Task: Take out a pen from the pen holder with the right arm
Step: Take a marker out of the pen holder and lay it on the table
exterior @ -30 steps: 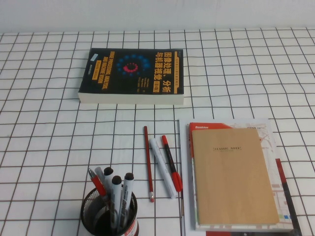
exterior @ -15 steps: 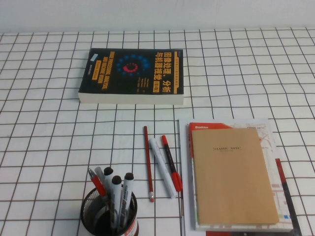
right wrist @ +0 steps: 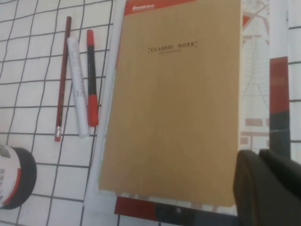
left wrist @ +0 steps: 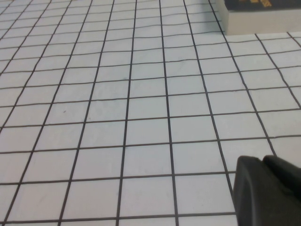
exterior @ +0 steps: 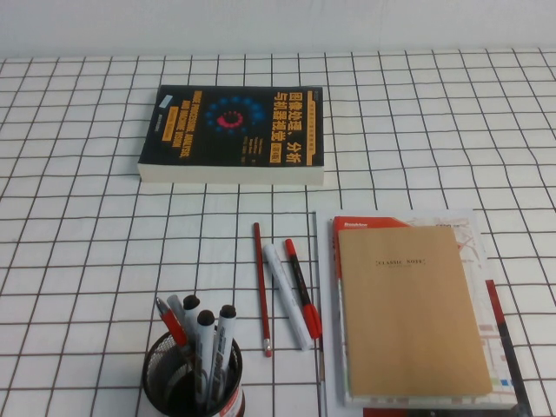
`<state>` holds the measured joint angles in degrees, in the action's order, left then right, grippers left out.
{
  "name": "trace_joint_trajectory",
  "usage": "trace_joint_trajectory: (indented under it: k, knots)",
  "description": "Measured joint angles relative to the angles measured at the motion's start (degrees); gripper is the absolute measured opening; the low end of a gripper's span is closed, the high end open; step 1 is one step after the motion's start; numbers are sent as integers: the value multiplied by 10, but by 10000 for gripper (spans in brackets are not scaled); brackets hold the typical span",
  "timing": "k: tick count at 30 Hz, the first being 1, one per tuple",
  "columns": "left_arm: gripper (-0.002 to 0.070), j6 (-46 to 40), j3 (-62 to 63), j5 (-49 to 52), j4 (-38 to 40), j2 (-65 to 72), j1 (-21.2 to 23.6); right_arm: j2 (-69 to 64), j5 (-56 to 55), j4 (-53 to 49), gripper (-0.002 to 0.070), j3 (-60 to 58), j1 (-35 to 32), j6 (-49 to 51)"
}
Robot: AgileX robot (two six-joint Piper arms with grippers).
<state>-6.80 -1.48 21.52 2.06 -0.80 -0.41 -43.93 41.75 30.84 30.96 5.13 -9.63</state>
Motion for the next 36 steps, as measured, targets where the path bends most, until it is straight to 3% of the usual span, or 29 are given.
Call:
trace_joint_trajectory:
  k: [5, 20, 27, 31, 36]
  knots:
    - [-4, 0, 0, 0, 0, 0, 0, -54, -39, 0, -15, 25, 75, -3]
    - [-4, 0, 0, 0, 0, 0, 0, -269, -232, 34, -15, 115, 407, 21]
    - [-4, 0, 0, 0, 0, 0, 0, -325, -349, 72, -12, 128, 505, 21]
    - [-4, 0, 0, 0, 0, 0, 0, -336, -426, 89, 57, 128, 552, 21]
    - [-4, 0, 0, 0, 0, 0, 0, -346, -516, 108, 242, 116, 592, 21]
